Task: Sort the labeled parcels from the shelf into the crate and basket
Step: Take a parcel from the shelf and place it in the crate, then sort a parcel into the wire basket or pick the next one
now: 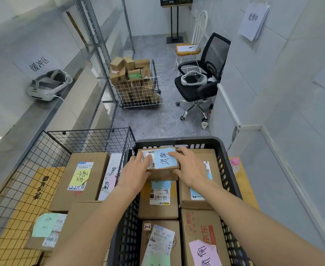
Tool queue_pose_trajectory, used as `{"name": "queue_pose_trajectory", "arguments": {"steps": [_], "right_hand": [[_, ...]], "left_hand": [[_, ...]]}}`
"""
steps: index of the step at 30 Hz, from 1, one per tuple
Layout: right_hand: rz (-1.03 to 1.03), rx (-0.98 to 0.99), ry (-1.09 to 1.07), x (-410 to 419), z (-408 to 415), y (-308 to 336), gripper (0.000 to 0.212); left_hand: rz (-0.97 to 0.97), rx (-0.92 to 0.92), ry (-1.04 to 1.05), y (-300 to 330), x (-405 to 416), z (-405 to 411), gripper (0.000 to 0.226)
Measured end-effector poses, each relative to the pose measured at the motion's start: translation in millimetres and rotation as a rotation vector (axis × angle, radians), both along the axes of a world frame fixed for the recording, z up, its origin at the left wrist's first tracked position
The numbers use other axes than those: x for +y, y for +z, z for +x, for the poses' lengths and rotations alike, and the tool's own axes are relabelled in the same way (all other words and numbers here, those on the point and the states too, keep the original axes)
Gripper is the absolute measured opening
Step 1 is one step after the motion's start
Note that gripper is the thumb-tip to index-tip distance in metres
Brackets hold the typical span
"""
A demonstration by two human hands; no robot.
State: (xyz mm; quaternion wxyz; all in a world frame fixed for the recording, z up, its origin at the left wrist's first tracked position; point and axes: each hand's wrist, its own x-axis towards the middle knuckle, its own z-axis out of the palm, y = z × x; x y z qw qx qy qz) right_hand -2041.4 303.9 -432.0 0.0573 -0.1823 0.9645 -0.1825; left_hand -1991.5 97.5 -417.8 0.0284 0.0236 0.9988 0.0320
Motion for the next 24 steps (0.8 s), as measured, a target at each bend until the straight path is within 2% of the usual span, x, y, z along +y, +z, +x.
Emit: {"name": "queue_pose_trajectory", "arguments": {"steps": [8,13,19,24], "right_hand": [[0.007,-0.041,0.045,7.5,9.4,8.4,0.077],[0.087,-0.030,0.077,12.5,26.4,33.8,0.079],[0.128,0.025,0.125,3.7,57.1,98.7,0.078],[0.156,0.110,0.158,-13.6,102.9,171.2,0.079]], "left_hand": [[-0.005,0.032,-0.010,3.9,2.1,11.3,0.066],[0.043,0.042,0.026,27.6,-2.5,28.2,0.073],[0.152,0.101,0.150,83.1,-16.2,58.5,0.078],[0.178,0.133,0.173,148.7,-33.1,105.6,0.085]]}}
